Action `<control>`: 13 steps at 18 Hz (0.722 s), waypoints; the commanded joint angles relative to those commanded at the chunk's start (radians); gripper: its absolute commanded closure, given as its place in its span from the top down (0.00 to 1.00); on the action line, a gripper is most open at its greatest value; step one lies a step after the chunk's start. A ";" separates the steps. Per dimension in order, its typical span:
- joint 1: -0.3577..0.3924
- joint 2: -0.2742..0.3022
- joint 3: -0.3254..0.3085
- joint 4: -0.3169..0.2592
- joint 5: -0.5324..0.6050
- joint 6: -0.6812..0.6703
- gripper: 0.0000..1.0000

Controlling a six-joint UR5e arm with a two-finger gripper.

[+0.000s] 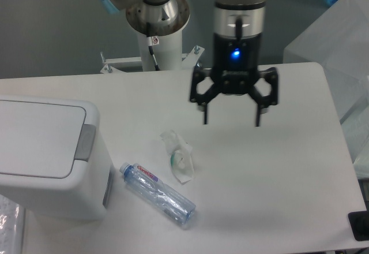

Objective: Open the trash can
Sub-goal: 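Move the open gripper over to the white trash can's lid edge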

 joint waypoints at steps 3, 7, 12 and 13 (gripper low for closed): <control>-0.064 -0.012 0.002 0.008 0.000 -0.061 1.00; -0.118 -0.018 -0.003 0.008 -0.002 -0.140 1.00; -0.161 -0.037 -0.018 0.050 -0.015 -0.301 1.00; -0.170 -0.040 -0.026 0.086 -0.021 -0.327 1.00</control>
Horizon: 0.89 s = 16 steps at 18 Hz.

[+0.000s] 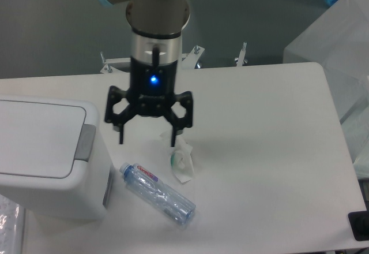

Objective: Open the trash can
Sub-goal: 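Move the open gripper over to the white trash can's lid edge, then lower the gripper finger against the lid edge and hold position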

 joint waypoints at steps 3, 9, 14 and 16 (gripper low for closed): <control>-0.026 -0.014 -0.012 0.059 -0.002 -0.032 1.00; -0.034 -0.008 -0.045 0.062 -0.002 -0.031 1.00; -0.037 0.005 -0.078 0.062 0.001 -0.029 1.00; -0.038 0.009 -0.087 0.063 0.003 -0.029 1.00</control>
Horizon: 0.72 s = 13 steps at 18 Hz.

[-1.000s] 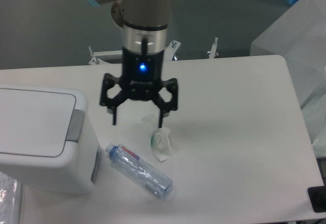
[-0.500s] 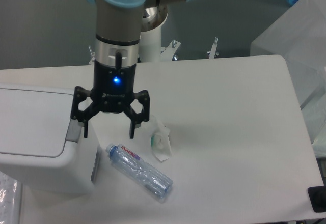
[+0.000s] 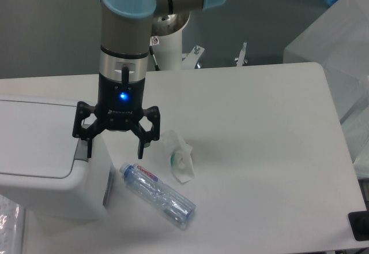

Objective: Open the trash can
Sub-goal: 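Lower the gripper finger against the lid edge and hold position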

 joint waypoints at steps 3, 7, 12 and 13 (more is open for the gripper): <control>0.000 0.005 -0.006 0.000 0.000 -0.002 1.00; 0.000 0.009 -0.008 -0.002 0.000 -0.003 1.00; 0.000 0.012 -0.031 0.015 0.000 0.002 1.00; 0.000 0.014 -0.032 0.015 0.000 0.003 1.00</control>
